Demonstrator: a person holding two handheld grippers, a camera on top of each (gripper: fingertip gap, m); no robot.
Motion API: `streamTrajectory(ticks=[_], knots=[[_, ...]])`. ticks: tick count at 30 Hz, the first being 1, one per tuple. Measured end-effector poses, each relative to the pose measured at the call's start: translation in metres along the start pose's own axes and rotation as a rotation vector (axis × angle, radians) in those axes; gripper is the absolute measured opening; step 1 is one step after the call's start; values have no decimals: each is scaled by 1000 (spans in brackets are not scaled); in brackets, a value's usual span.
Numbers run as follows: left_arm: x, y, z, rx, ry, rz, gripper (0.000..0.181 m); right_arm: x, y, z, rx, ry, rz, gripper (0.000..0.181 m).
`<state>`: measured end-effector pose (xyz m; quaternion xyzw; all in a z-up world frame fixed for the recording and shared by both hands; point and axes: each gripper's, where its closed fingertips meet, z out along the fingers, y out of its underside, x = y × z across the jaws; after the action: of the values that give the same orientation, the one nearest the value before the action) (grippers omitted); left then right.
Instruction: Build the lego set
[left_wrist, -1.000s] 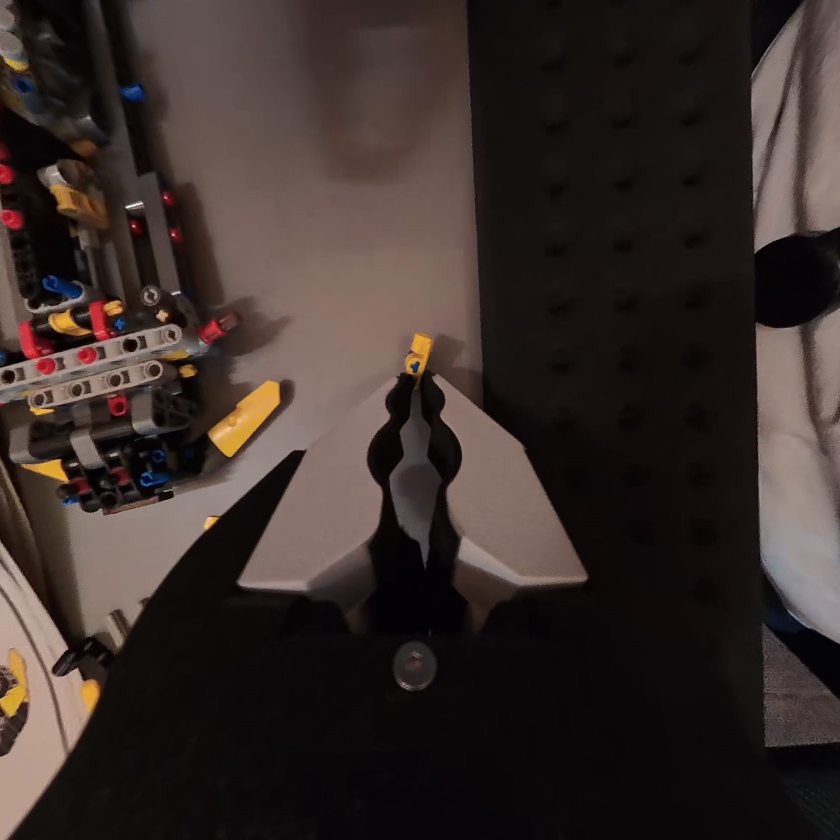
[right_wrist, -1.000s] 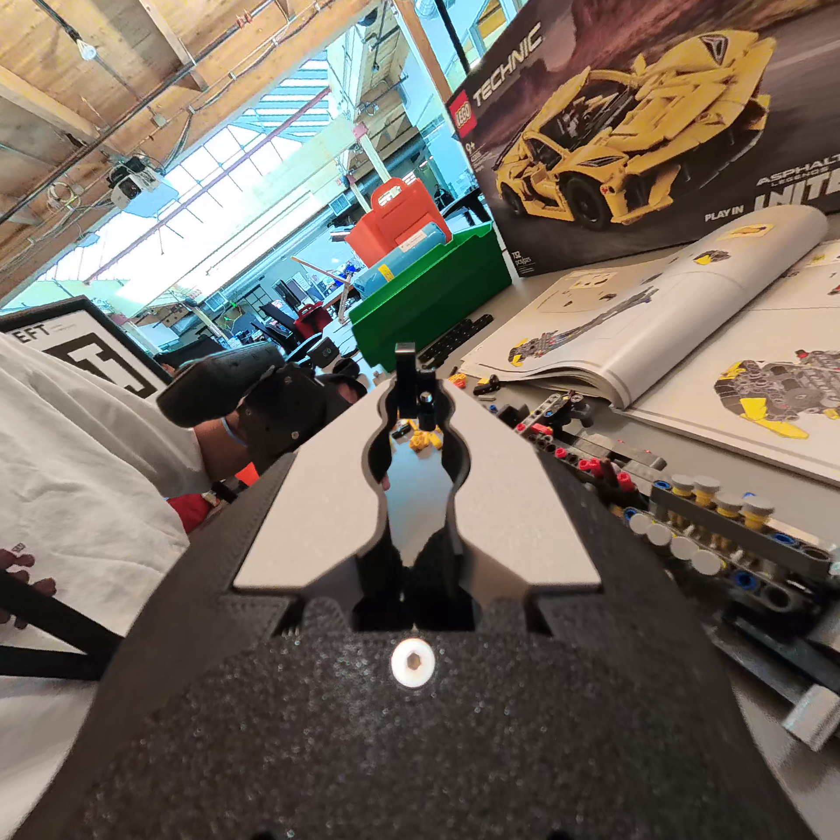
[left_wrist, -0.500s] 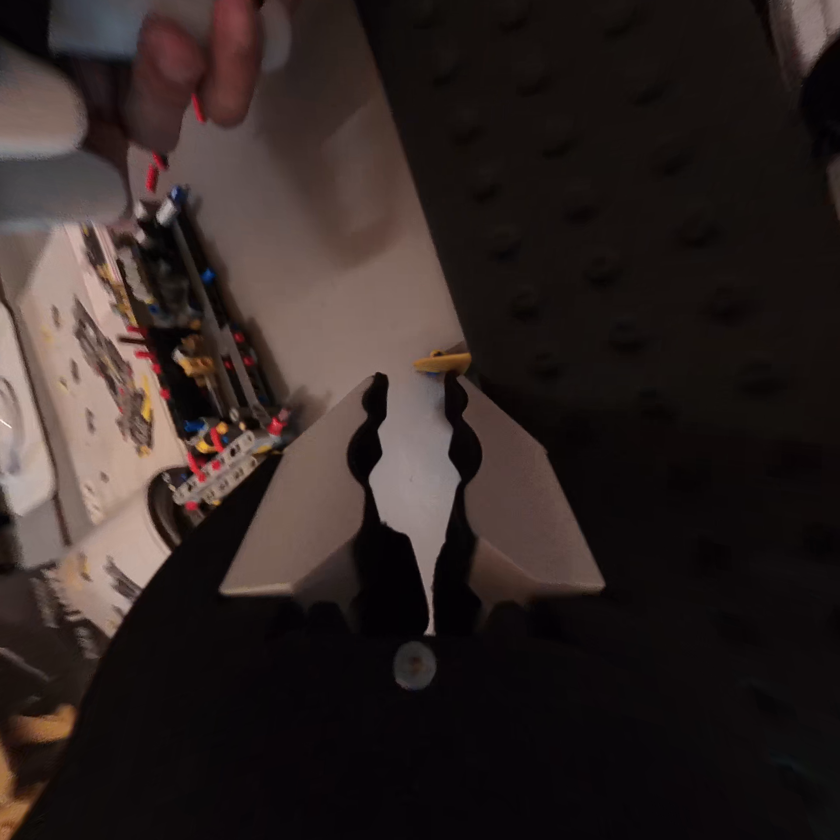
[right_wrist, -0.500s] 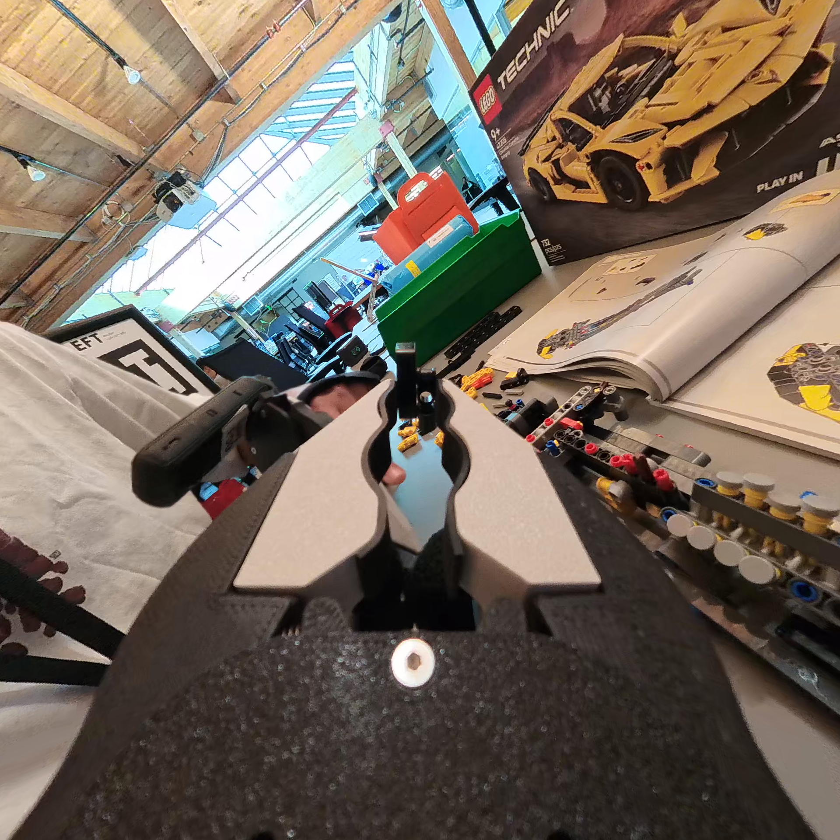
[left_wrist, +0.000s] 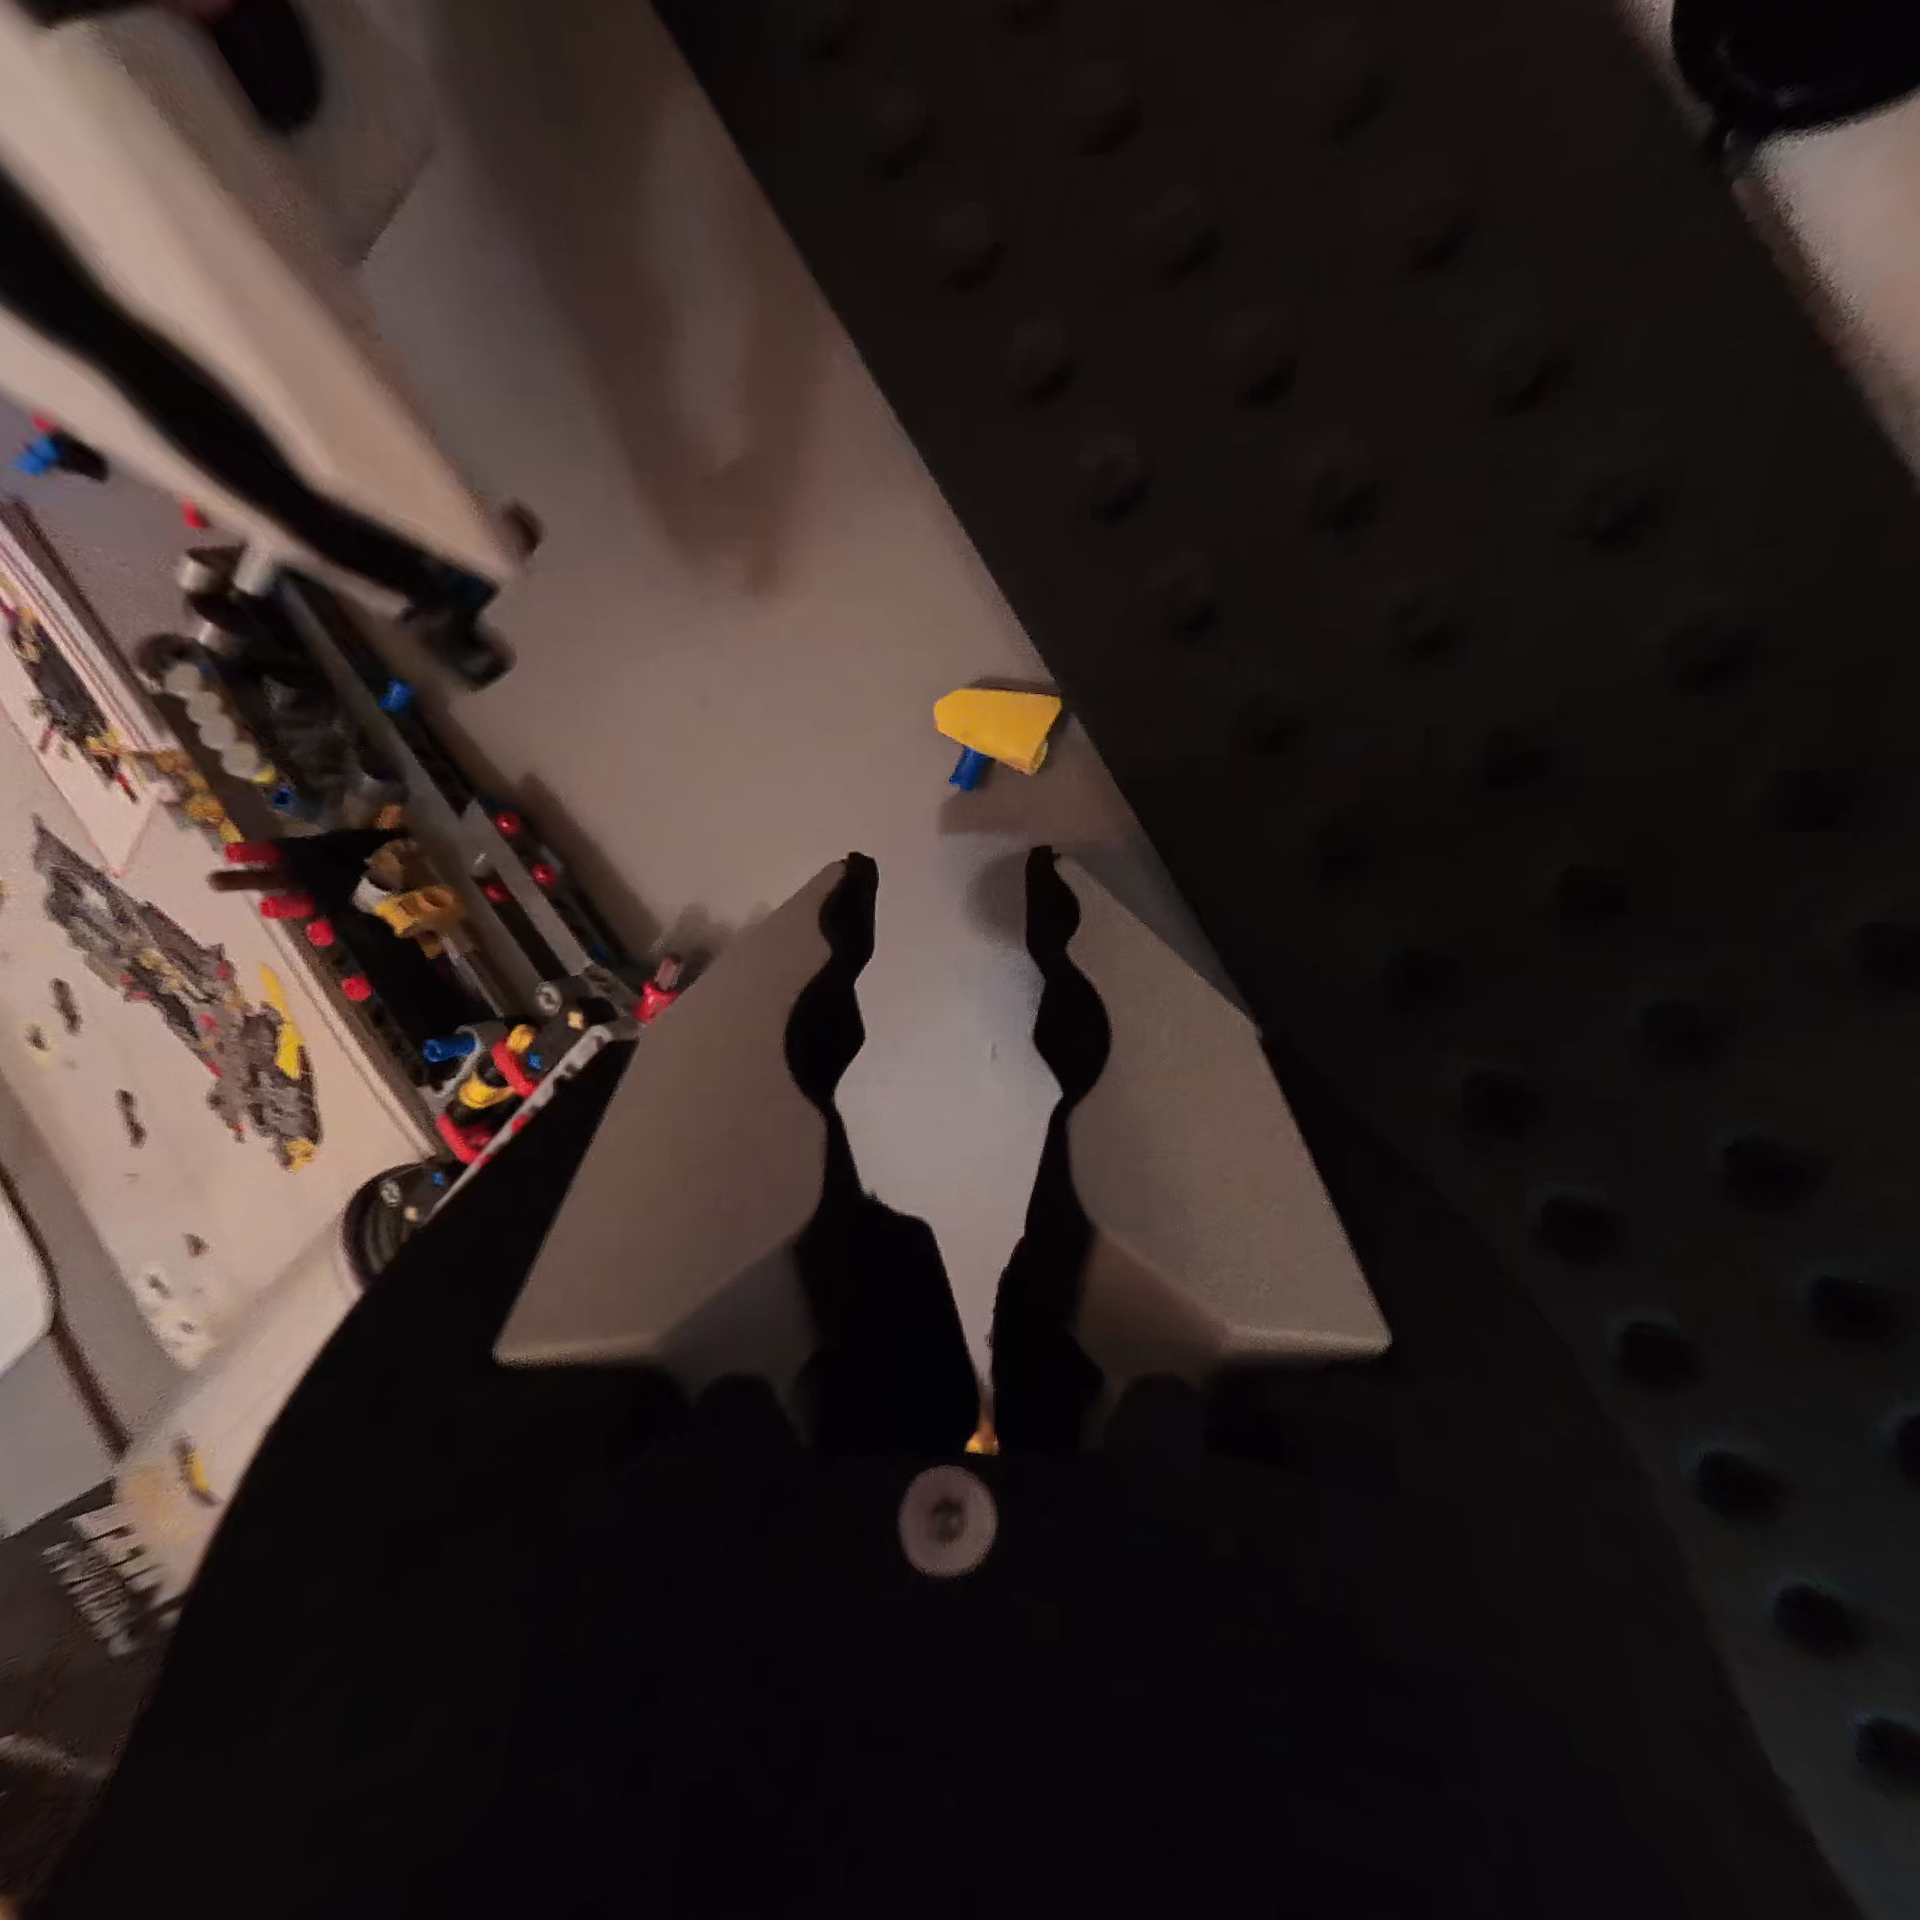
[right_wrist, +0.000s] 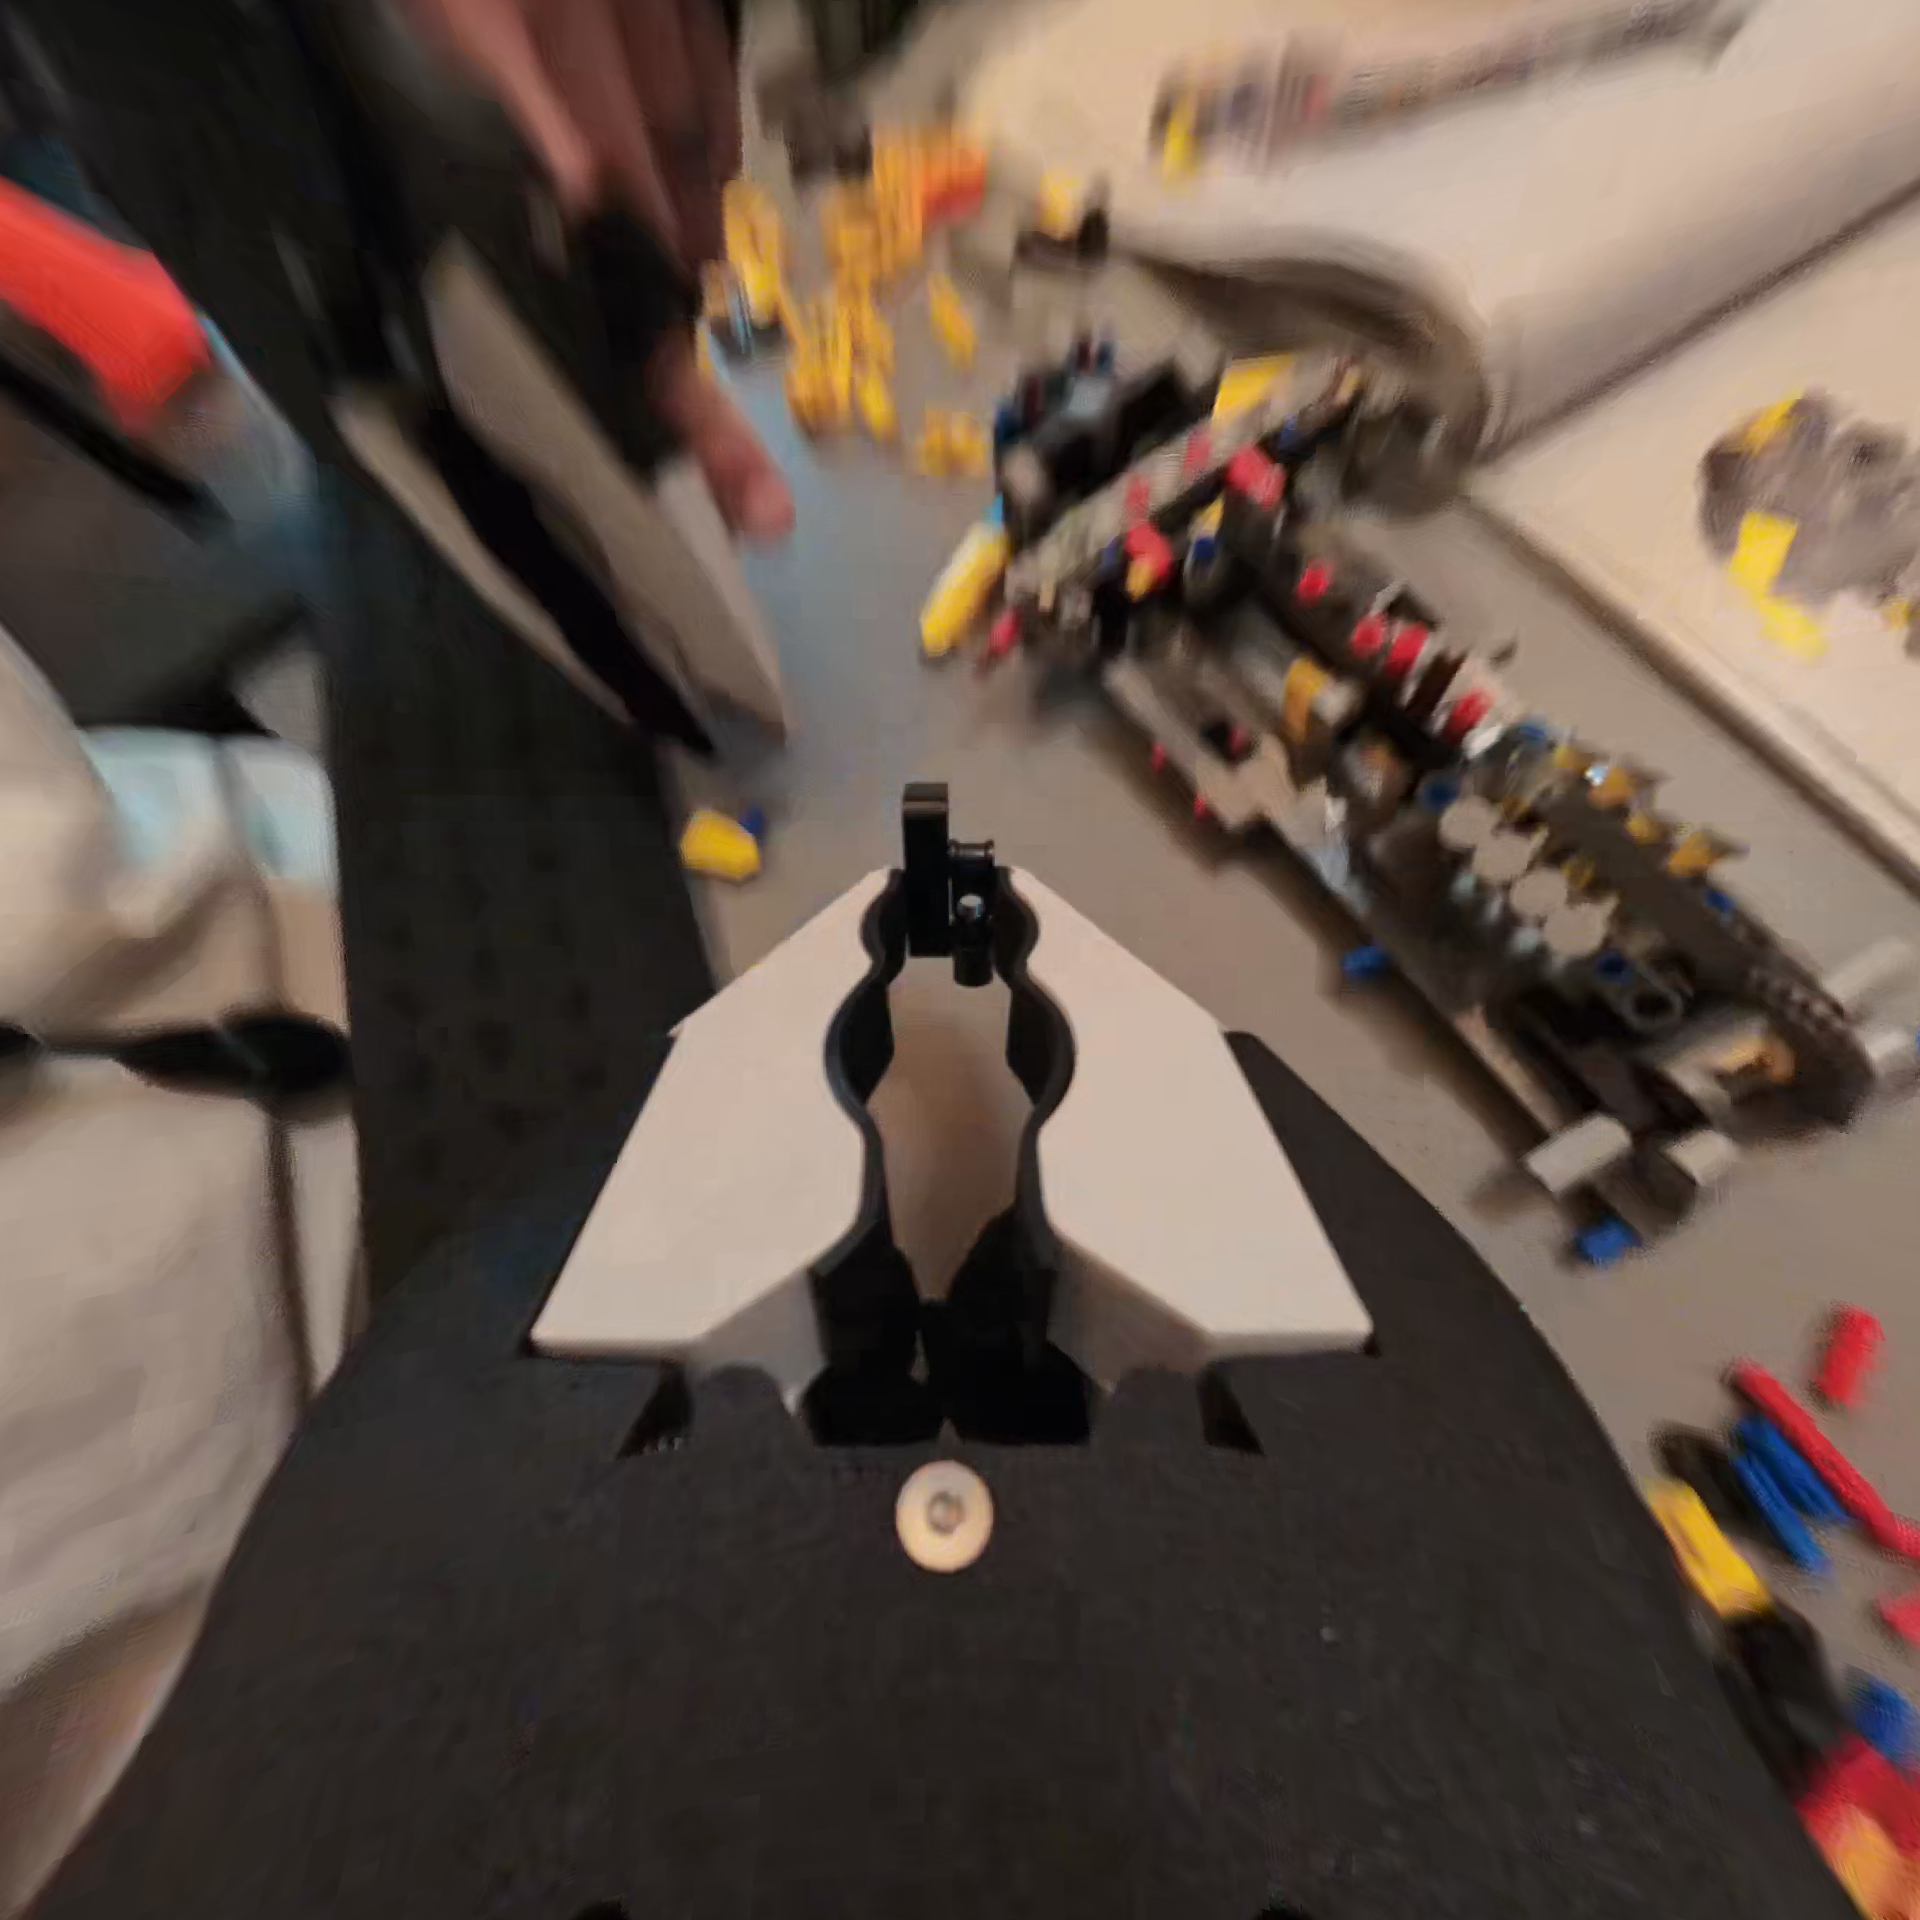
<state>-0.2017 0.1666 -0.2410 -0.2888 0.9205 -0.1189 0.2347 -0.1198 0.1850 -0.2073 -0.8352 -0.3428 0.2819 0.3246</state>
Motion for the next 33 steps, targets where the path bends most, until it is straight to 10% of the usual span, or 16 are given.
streamTrajectory(ticks=[7,15,21,26,33], knots=[[5,-16,6,102,182,-84,32,2,44,-3,-428,122,-22,15],[13,-21,17,162,347,-121,17,2,59,-3,-543,161,-16,15],[-5,-23,19,201,161,-173,16,2,60,-1,-508,146,2,17],[-59,-35,-11,396,-241,-418,17,-1,37,-9,-269,122,87,40],[-96,-54,-67,581,-725,-575,16,-42,-72,-41,563,-189,375,23]])
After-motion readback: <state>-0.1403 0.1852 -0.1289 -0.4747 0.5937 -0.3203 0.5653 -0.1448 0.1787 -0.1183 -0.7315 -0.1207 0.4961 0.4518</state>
